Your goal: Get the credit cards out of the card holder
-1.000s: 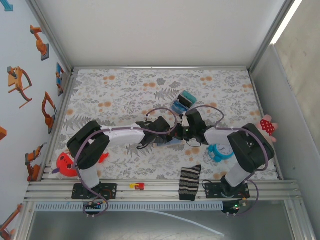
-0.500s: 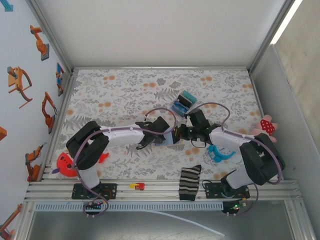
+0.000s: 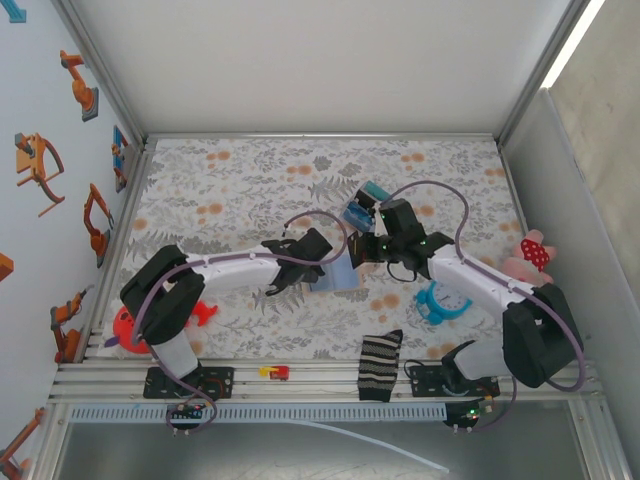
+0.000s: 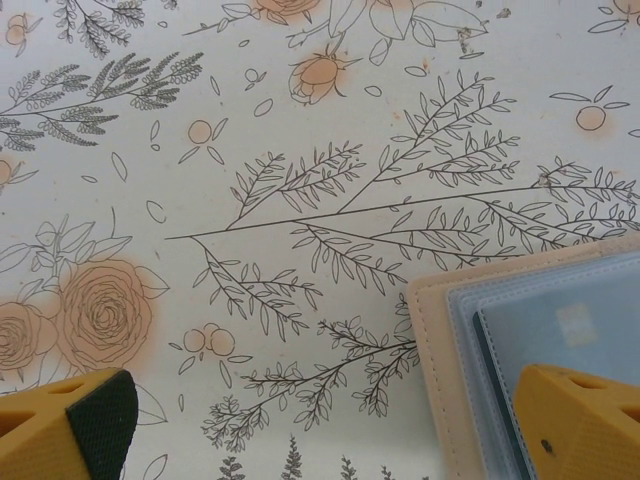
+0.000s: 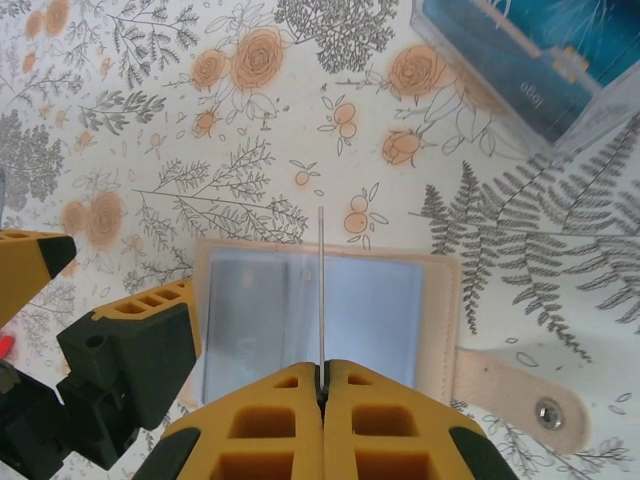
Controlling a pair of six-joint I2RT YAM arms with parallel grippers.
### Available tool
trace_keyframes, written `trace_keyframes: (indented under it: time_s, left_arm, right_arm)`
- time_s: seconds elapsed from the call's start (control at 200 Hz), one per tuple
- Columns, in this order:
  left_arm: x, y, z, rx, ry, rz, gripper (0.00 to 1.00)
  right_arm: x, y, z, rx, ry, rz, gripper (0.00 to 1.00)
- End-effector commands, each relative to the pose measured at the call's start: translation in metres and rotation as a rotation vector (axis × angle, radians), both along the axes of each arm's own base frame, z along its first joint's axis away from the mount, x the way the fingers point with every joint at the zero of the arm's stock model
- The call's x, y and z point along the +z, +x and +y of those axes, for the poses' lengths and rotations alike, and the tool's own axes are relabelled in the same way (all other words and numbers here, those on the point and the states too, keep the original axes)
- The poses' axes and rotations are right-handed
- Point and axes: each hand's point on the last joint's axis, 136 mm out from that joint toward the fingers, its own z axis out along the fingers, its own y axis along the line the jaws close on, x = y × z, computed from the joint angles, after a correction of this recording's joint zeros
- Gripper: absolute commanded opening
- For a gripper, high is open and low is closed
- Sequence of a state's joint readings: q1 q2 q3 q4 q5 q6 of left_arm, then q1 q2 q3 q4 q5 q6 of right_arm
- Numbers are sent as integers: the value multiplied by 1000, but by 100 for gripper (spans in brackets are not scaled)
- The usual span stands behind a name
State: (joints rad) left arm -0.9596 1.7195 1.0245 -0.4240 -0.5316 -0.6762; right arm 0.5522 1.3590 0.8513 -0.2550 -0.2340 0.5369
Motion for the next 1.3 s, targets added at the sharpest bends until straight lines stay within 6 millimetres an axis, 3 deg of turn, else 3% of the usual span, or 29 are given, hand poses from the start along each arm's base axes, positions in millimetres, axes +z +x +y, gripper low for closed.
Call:
trace_keyframes:
  time_s: [0.0,0.18,0.656,1.297]
  left_arm:
    - [17,2,11,8,6,-31,97]
    - [22,1,15,28,-33,-35,97]
    - [8,-8,14,39,-87,11,97]
    - [10,-10,18,49,-86,8,97]
  right_arm:
    - [20,11,-9,32,-96,-92,0]
    - [33,27,-12,73,-195,-169,0]
    - [46,81,-13,246,-432,-345,0]
    - [16,149,-42,330,-588,-292,0]
